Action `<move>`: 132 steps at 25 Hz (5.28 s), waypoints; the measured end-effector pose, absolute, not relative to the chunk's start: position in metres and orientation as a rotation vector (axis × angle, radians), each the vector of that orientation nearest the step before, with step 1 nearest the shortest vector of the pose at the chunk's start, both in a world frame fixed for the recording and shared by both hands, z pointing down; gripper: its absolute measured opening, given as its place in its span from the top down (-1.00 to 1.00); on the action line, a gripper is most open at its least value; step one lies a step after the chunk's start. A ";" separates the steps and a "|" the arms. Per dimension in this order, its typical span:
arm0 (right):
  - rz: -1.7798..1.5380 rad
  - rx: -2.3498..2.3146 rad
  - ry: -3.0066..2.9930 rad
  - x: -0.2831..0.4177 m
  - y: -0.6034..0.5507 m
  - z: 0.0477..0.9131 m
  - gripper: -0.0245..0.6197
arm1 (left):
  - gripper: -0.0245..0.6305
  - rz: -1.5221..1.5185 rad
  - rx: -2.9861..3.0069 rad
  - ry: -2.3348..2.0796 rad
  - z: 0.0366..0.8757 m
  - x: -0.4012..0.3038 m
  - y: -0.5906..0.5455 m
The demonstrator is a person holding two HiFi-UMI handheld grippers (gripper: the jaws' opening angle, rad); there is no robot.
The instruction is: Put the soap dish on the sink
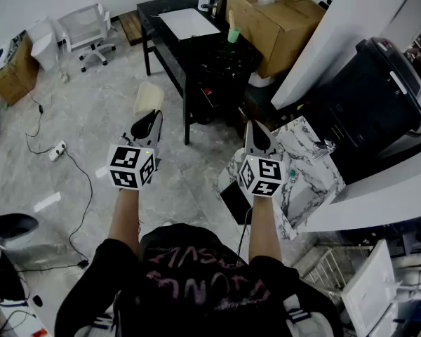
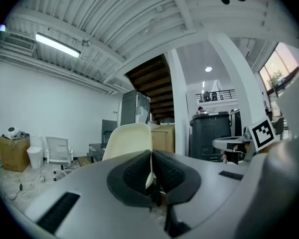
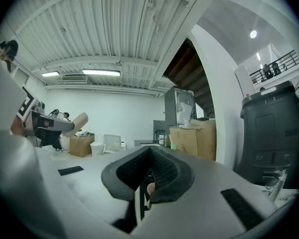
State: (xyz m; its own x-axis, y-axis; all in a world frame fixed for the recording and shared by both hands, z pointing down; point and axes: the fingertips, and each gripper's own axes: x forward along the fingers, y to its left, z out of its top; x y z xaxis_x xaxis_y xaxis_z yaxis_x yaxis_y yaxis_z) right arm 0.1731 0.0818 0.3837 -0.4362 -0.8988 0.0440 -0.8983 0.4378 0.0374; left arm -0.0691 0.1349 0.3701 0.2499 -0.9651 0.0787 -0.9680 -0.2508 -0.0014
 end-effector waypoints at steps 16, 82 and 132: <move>-0.075 1.625 -2.601 0.149 0.078 0.383 0.88 | 0.85 0.109 2.450 -1.886 0.373 -0.093 0.125; 0.001 1.558 -2.599 0.075 -0.308 0.425 0.88 | 0.85 0.272 2.453 -1.712 0.428 -0.122 -0.265; -0.066 1.810 -2.460 0.047 -0.504 0.404 0.88 | 0.85 0.405 2.639 -1.410 0.448 -0.132 -0.508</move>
State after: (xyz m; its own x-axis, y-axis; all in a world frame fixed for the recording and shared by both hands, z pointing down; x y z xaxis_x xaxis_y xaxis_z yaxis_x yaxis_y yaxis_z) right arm 0.0475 -0.5043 0.4042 -0.2953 -0.9544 0.0443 -0.9506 0.2981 0.0861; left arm -0.1321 -0.5076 0.4485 0.5296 -0.7970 0.2905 -0.8296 -0.5580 -0.0184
